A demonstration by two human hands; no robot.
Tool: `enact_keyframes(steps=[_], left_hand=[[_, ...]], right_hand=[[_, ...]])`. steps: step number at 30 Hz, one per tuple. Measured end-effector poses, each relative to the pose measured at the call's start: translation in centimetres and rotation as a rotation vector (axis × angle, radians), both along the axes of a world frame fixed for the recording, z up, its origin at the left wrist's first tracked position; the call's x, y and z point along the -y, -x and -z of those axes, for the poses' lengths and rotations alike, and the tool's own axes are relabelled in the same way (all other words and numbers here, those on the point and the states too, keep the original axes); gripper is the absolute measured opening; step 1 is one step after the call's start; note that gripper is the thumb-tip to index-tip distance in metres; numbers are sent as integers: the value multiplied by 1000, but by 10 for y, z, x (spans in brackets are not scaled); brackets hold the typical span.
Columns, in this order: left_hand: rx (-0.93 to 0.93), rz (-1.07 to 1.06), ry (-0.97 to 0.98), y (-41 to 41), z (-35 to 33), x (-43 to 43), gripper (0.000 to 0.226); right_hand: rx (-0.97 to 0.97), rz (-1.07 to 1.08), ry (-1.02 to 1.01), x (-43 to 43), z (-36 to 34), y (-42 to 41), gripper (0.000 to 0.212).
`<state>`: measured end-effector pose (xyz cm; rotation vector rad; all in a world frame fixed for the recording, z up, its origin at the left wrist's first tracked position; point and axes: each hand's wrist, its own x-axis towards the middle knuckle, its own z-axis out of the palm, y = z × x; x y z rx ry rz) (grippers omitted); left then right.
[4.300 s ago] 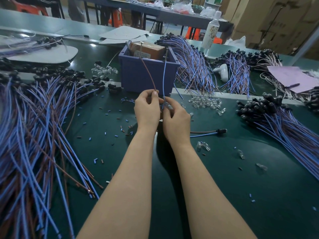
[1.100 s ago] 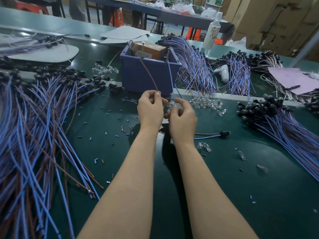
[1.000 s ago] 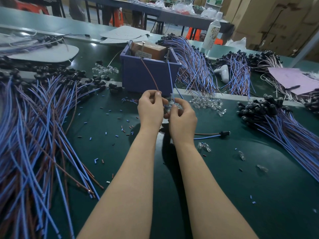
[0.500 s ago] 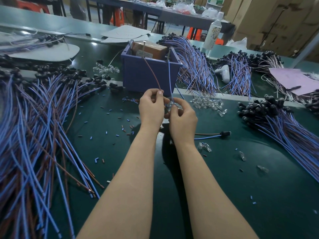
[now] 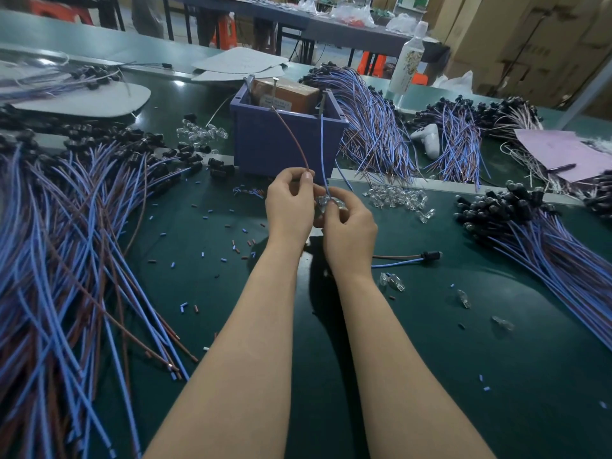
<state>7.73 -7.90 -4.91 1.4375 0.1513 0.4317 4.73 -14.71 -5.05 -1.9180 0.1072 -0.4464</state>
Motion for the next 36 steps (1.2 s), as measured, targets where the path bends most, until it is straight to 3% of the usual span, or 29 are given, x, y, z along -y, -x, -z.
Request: enact_keyframes(steps=[7, 12, 14, 16, 19, 21, 22, 24, 26, 32, 36], left_hand=[[-17, 66, -22, 5, -12, -2, 21], [17, -338, -55, 20, -22, -26, 20], [13, -516, 37, 25, -23, -43, 26], [20, -614, 97, 29, -23, -55, 50], [68, -681, -170, 38, -27, -49, 50], [160, -561, -482, 40, -28, -33, 33], [179, -376, -598, 38, -29, -23, 26], [77, 74, -741, 34, -28, -3, 20], [-64, 327, -899, 31, -22, 14, 21], [-174, 295, -1156, 23, 3, 25, 25], [-187, 235, -1191, 19, 5, 24, 25]], right_hand=[[-5, -91, 76, 1, -5, 5, 27], [64, -64, 254, 10, -17, 8, 22], [-56, -27, 404, 22, -22, 5, 25], [-308, -55, 614, 37, -26, 4, 30], [-496, -153, 718, 49, -25, 7, 33], [-458, -198, 685, 51, -24, 6, 32], [-425, -214, 673, 53, -24, 5, 33], [-344, -212, 627, 56, -25, 2, 35], [-289, -172, 546, 61, -24, 1, 35], [-230, -90, 73, 64, -6, -3, 27], [-175, -50, 106, 60, -3, -7, 17]])
